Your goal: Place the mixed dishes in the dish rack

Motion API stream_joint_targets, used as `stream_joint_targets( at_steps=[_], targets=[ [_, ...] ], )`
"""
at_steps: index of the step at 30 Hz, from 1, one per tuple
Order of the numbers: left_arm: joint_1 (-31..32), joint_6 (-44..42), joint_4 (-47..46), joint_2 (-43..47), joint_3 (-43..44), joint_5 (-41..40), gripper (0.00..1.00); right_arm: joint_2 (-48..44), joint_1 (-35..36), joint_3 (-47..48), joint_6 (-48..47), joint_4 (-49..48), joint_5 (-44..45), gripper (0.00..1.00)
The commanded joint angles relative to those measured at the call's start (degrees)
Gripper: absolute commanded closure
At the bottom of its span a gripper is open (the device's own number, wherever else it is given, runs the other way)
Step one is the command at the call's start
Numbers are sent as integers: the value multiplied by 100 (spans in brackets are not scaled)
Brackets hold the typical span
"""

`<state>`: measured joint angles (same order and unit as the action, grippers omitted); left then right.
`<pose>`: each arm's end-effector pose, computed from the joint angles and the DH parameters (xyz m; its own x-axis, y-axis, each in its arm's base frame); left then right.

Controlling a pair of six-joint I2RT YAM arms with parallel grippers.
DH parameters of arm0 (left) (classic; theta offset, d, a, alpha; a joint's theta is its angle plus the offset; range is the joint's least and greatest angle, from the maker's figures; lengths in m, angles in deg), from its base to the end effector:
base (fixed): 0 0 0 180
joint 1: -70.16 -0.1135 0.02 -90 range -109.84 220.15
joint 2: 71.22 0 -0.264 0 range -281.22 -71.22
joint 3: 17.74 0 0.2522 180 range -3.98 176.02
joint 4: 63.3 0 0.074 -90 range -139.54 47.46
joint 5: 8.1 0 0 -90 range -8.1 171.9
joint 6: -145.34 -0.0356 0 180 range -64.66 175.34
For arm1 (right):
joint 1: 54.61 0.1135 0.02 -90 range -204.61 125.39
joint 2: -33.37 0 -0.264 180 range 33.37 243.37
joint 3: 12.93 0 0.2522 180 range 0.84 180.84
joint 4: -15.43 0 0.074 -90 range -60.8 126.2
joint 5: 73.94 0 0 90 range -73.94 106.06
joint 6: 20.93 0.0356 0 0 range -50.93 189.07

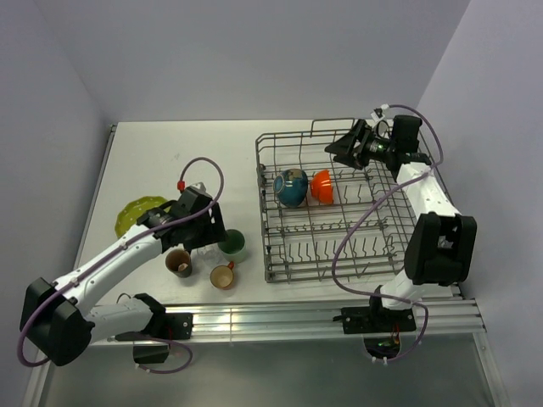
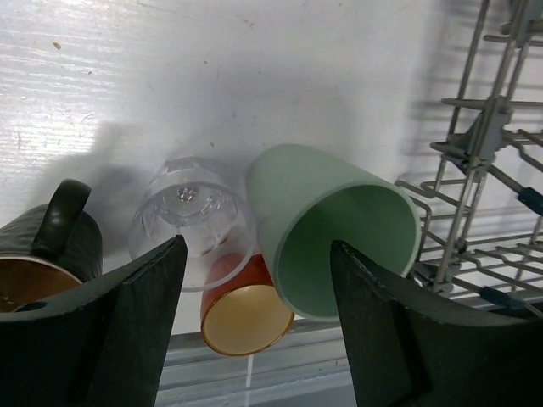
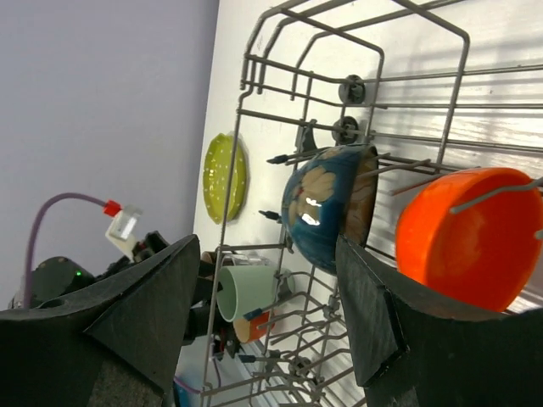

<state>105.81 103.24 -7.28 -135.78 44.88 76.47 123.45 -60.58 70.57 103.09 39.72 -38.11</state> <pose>0.1781 -0.1236 0.2506 -0.8620 -0.2907 -0.4152 -0.1494 0.9285 -0.3398 0.3534 -0.0079 0.2999 -0.7761 0.4105 -0.4787 -0.2377 0.5127 0.8250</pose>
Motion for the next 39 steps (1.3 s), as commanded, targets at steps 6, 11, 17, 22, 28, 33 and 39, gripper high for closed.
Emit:
stream_joint_targets(
  at_steps=[6,11,17,22,28,33,39],
  targets=[
    [169,-35,-86,-602,264,-177,27,-1124,589,137,-123,397,653,28],
    [196,-79,-113,-848,457,-265,33,-1792,1142,154,-220,722,1110,28],
    [196,-88,10,-963,704,-309,32,-2249,1292,233,-396,1048,1251,28],
    [222,44,63,-752,634,-257,34,-2390,1301,199,-493,1224,1304,29],
    [266,44,37,-839,730,-230,40,-2574,1310,-3,-309,978,1181,29],
    [371,53,98,-1068,844,-344,45,-2750,1336,31,-361,1153,1225,29],
    [468,114,63,-1121,888,-371,62,-2935,1424,110,-387,1294,1260,29]
  ],
)
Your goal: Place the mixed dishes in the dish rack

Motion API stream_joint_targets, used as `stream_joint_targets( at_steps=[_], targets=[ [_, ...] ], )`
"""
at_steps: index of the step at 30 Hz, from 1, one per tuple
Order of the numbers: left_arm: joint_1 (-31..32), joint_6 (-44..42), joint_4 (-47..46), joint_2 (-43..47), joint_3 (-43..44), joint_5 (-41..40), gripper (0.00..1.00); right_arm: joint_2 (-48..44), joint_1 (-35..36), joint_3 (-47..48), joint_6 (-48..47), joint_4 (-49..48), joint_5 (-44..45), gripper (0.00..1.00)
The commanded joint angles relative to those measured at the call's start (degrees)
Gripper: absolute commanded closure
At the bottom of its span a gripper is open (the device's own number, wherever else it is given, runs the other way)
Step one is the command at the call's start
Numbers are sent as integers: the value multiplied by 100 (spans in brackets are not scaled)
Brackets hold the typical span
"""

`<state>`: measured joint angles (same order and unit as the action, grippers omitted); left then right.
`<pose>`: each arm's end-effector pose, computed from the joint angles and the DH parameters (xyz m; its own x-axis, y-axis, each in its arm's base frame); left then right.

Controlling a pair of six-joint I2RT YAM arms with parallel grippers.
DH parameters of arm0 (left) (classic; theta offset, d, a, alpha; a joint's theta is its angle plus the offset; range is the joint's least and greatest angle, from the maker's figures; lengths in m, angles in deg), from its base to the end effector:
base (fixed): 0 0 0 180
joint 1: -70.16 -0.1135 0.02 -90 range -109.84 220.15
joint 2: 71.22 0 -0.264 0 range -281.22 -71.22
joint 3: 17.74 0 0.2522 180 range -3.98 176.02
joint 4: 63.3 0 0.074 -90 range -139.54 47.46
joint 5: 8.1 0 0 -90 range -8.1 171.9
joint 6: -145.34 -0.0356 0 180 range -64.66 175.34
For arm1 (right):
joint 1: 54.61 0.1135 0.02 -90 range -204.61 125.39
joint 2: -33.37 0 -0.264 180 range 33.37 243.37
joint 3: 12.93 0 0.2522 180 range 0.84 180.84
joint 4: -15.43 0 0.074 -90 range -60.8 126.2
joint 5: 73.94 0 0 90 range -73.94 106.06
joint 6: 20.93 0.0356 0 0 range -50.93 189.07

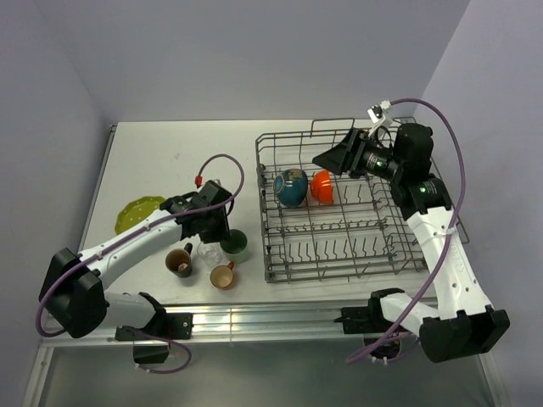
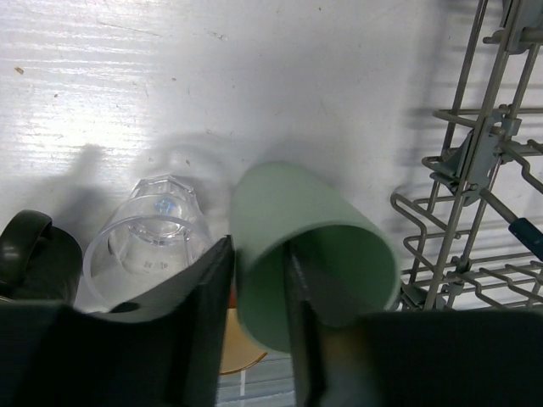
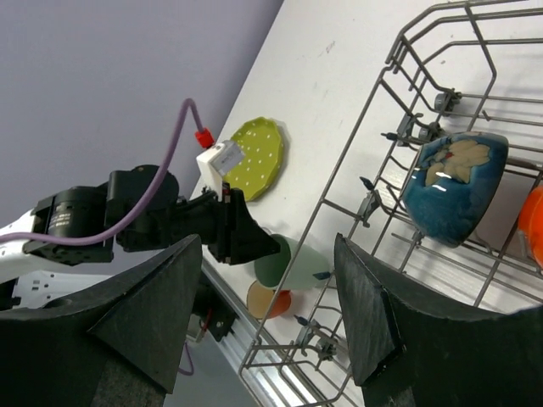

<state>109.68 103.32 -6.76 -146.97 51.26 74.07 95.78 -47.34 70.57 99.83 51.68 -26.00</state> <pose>0.1995 -0.1583 0.2421 -0.8945 -0.2162 -0.3913 -0.1216 0.9599 -0.2525 0.2251 0.0528 0.4120 -0.5990 0.3064 -0.7398 -0.4992 0.5795 0.6442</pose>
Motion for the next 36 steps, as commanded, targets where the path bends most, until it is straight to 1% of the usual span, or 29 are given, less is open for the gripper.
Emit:
stream_joint_targets(
  at_steps=[1,3,4,5,10,14,17,18,20,21,22,23,25,26,28,29,30,32,33,34,35,36],
  targets=[
    [99,106,28,-10,267,-148,66,-177,126,111,-70,133,84,30],
    [125,106,72,-37,329,-157,74,-238,222,93,-132,213,137,29],
    [134,106,98,-46,364,-166,89,-264,249,76,-141,230,172,30],
    [143,114,151,-37,408,-253,99,-299,275,75,-158,257,216,30],
    [196,123,546,261,856,-429,100,-405,328,181,-272,529,242,30],
    [204,71,933,595,1540,-456,100,-432,337,137,-255,582,217,29],
    [204,27,1319,876,1980,-543,100,-414,337,-30,-89,372,-143,29],
    [204,-17,1425,938,2295,-570,100,-388,345,-152,-27,188,-301,29],
    [204,-140,1417,1201,2508,-369,100,-414,345,-354,305,-180,-854,30],
    [196,-219,1304,1298,2596,-246,100,-475,337,-590,447,-652,-1030,29],
    [196,-280,1111,1404,2562,199,100,-510,345,-706,631,-909,-1336,29],
    [196,-377,613,1622,2396,456,100,-589,346,-820,946,-1147,-1461,29],
    [204,-378,84,1843,2141,774,100,-669,346,-1040,1203,-1692,-1699,29],
    [196,-317,-415,2070,1853,1132,100,-721,354,-1110,1465,-1851,-1883,29],
    [196,-264,-866,2239,1614,1432,100,-871,354,-1278,1730,-2334,-2042,29],
    [196,-211,-1068,2379,1421,1738,100,-932,354,-1356,2062,-2606,-2164,29],
    [196,-185,-1471,2450,1332,1889,100,-1011,354,-1514,2239,-3043,-2227,28],
    [196,-62,-1956,2651,1130,2179,100,-1038,363,-1638,2730,-3459,-2341,28],
    [196,95,-2210,2714,903,2433,100,-1082,363,-1786,2925,-3966,-2402,27],
    [196,184,-2674,2758,796,2540,100,-1099,372,-1849,3118,-4197,-2420,27],
    [196,315,-2853,2810,630,2620,100,-1126,389,-1893,3416,-4408,-2421,27],
    [196,377,-3011,2846,558,2786,100,-1135,407,-1911,3471,-4541,-2421,27]
  ],
)
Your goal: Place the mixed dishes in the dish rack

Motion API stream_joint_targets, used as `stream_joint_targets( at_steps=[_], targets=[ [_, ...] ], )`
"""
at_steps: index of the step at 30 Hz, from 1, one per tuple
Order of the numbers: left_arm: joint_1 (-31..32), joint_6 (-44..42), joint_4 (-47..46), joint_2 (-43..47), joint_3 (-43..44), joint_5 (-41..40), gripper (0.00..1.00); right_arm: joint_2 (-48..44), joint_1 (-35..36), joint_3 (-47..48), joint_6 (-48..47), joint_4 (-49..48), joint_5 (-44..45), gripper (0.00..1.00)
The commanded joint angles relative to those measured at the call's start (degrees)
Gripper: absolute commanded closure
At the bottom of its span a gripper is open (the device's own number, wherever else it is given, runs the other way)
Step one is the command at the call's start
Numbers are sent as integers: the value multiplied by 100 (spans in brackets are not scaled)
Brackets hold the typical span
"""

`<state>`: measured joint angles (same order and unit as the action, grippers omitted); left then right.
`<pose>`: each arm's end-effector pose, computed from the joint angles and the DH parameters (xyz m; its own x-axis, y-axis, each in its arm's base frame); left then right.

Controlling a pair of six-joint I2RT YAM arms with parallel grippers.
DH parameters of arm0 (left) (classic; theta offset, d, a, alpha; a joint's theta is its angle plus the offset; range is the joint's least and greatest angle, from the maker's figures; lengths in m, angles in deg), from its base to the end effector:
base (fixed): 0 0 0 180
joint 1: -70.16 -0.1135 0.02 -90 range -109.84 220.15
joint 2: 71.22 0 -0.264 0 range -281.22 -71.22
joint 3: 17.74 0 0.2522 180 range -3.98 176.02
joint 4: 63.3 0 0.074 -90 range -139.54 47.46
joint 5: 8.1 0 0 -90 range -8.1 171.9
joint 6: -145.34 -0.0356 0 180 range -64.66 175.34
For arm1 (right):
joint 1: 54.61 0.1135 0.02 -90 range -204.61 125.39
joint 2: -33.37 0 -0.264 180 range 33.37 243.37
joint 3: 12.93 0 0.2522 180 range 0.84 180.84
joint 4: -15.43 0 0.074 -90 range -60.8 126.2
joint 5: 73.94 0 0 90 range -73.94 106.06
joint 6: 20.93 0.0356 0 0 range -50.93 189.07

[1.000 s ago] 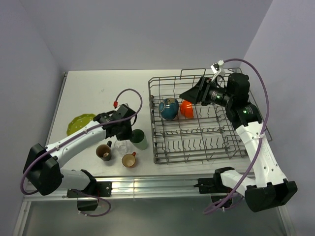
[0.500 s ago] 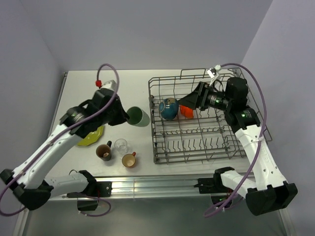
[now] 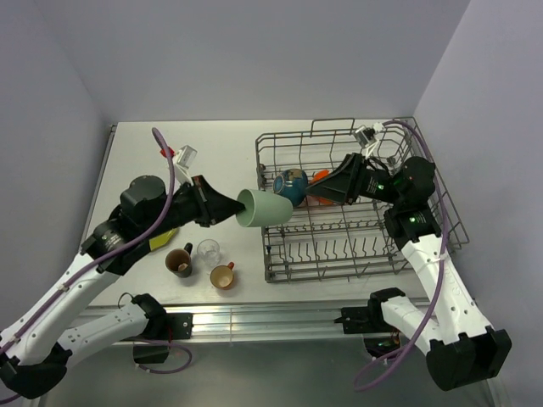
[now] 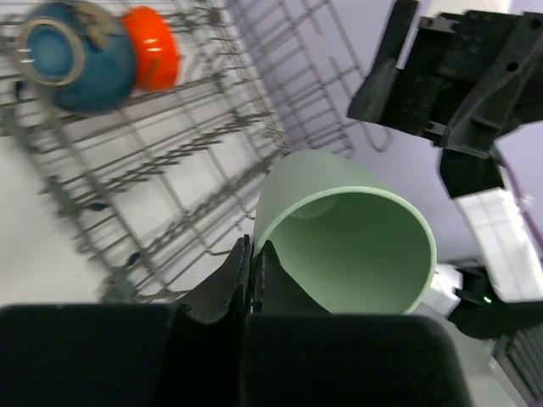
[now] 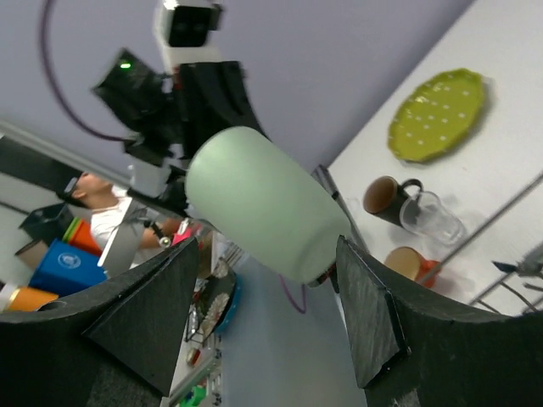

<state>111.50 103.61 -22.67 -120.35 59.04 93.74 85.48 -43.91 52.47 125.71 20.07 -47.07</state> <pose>0.1279 -0.1222 0.4057 -0.7067 -0.3511 -0.6142 0.4044 0.5119 -0.7579 0.1831 0.0669 0.3934 -0.7126 0.2495 -0.6557 -0.6461 0.1309 0.7520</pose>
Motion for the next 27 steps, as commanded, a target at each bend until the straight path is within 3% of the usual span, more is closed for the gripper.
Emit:
stream_joint_targets(
  at_steps=[1,4,10,15,27],
  targets=[
    [14,419,-1735,201,-299,881,100,-114,99,-66,858,-1294,-296,27],
    [14,622,-2132,280,-501,1092,100,-158,195,101,375,-636,-191,26],
    [14,1052,-3223,412,-818,1400,100,-237,292,-39,452,-845,-252,21],
    [14,1246,-3521,342,-932,1471,100,-316,380,-321,1261,-2039,-410,20],
    [14,1431,-4032,175,-1099,1541,100,-501,855,-444,2158,-3129,-252,20]
  ],
)
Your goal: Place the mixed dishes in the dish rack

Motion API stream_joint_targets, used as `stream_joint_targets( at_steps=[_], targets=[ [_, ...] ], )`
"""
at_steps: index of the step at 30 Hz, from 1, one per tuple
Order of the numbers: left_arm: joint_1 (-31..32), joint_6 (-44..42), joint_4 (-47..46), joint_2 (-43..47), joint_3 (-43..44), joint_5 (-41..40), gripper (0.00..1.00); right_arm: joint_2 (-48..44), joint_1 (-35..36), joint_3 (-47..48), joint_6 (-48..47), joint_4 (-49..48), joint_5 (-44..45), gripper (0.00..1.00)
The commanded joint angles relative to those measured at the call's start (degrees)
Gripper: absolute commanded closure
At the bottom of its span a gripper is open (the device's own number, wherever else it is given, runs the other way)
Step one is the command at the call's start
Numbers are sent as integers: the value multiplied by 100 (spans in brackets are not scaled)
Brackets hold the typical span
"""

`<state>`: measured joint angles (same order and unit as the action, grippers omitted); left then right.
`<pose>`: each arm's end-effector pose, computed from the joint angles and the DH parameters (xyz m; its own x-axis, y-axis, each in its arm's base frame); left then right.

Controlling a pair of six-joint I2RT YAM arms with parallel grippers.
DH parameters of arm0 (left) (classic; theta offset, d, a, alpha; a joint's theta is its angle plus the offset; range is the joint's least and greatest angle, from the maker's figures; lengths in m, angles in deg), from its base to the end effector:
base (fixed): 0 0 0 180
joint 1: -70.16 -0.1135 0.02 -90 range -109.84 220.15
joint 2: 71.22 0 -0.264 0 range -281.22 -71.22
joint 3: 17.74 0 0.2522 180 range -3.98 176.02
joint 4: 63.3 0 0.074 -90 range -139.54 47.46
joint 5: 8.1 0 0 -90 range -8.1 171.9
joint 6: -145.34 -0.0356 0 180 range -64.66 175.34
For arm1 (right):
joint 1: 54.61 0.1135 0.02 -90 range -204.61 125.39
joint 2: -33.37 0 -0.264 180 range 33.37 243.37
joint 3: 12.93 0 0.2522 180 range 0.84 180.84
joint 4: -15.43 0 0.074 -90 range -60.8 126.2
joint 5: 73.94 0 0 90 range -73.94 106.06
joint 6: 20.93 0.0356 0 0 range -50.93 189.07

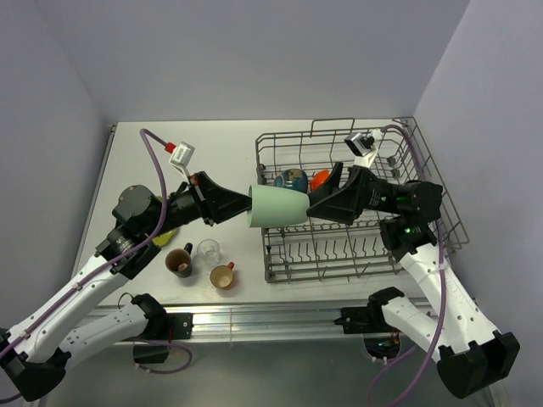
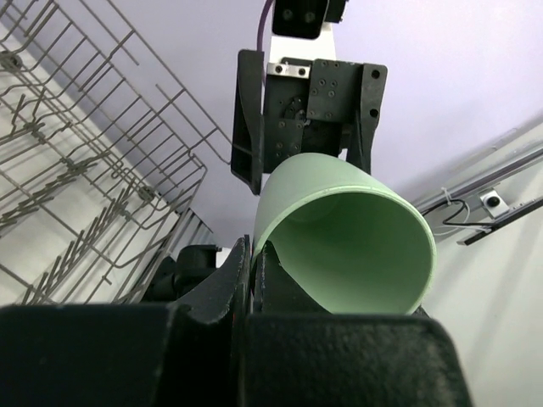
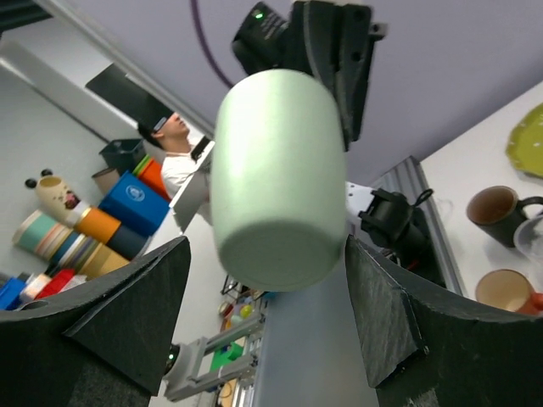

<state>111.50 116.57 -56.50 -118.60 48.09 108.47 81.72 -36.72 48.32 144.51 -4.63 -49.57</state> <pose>0.1277 -0.1336 0.4090 -0.7332 -0.3992 -0.5506 0.5755 0.0670 -0.8150 0.1469 0.0815 0.4153 -0.6965 0.1948 -0.6906 -0.7158 -0.1221 0.6875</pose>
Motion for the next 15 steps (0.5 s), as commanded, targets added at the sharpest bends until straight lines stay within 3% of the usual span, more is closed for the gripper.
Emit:
stream_joint_targets(
  at_steps=[1,15],
  targets=[
    [14,143,-666,-17,-4,59,100,-116,179,-37,400,-739,15,20],
    [32,416,-1185,-97,-303,121,100,174,593,393,41,-510,278,19]
  ],
)
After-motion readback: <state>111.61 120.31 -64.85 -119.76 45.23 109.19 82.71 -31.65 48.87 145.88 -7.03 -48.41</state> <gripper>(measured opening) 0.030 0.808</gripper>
